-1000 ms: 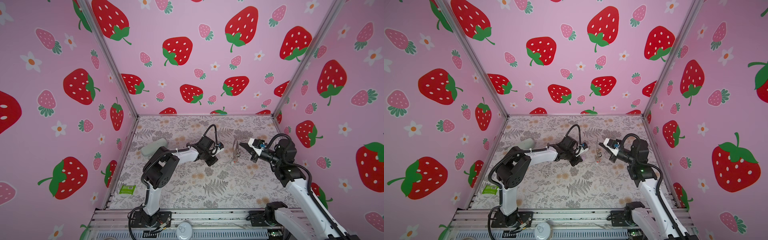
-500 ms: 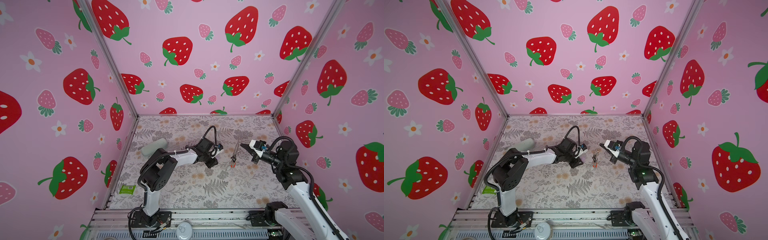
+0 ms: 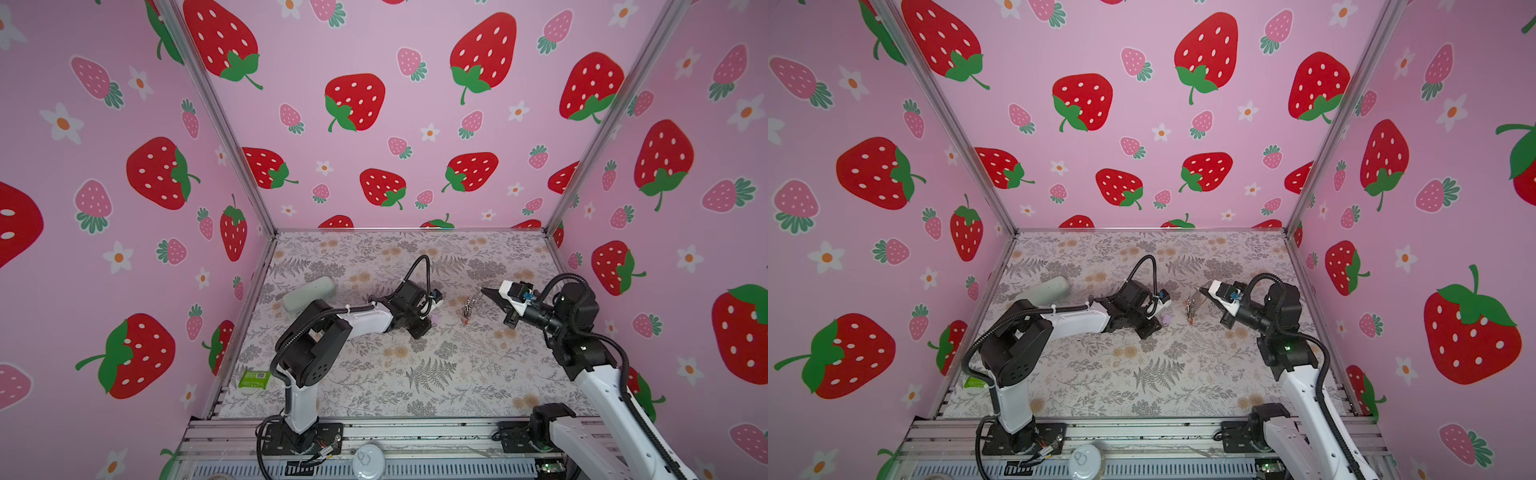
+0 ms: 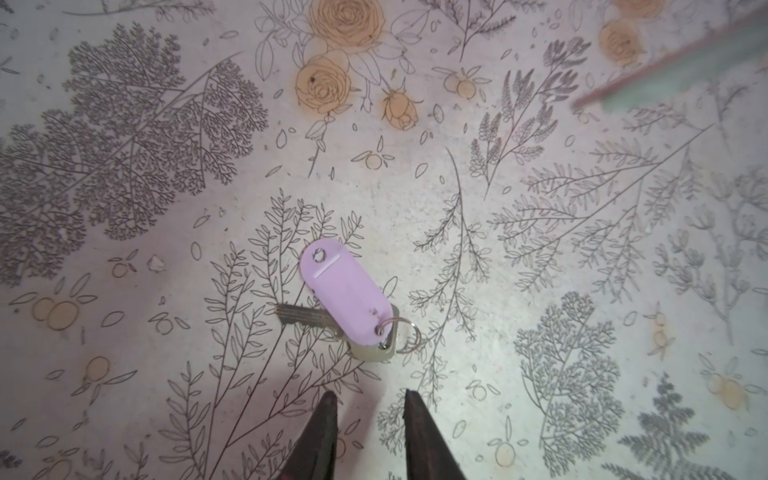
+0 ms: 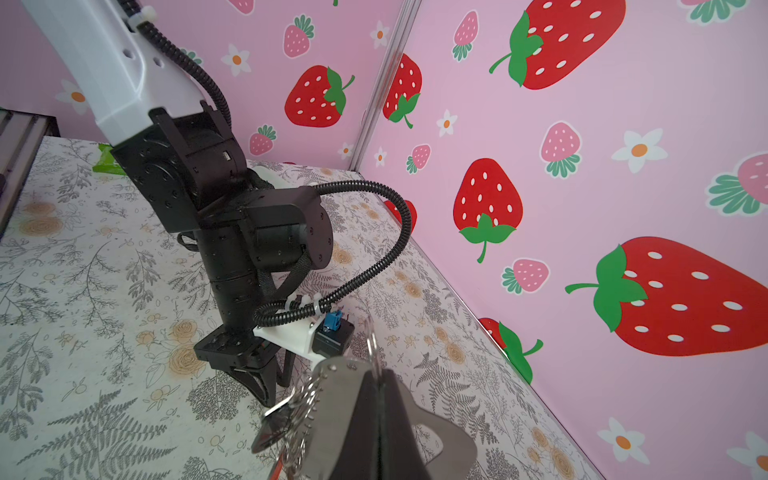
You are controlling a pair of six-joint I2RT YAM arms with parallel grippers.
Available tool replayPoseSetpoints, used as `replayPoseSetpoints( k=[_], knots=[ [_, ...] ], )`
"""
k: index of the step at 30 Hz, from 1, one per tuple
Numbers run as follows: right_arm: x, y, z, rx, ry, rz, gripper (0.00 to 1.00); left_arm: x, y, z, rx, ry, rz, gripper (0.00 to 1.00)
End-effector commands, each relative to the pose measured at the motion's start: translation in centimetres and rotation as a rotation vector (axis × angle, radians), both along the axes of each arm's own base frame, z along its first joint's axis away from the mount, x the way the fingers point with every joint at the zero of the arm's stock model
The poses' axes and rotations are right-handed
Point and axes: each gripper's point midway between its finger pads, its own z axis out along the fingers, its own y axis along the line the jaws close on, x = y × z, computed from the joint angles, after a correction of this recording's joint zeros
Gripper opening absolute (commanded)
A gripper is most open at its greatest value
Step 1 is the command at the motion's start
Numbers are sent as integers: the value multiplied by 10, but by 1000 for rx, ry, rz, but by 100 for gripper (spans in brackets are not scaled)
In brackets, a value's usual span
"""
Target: Put the keys on the keyring
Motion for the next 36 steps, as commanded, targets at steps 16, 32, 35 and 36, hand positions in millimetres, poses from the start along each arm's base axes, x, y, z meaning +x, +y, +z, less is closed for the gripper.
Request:
replayPoseSetpoints(
  k=[16, 32, 35, 36],
  knots=[
    [-15, -4, 13, -17, -58, -3, 0, -6, -13, -27, 26, -201, 110, 35],
    [-15, -5, 13, -20, -62, -7, 0, -10, -10, -25, 39, -235, 97, 13],
    [-14, -4, 12, -17, -61, -3, 0, -8, -10, -22, 37, -248, 97, 9],
    [-14, -4, 12, -15, -60, -2, 0, -8, -10, -21, 34, -251, 100, 8]
  ],
)
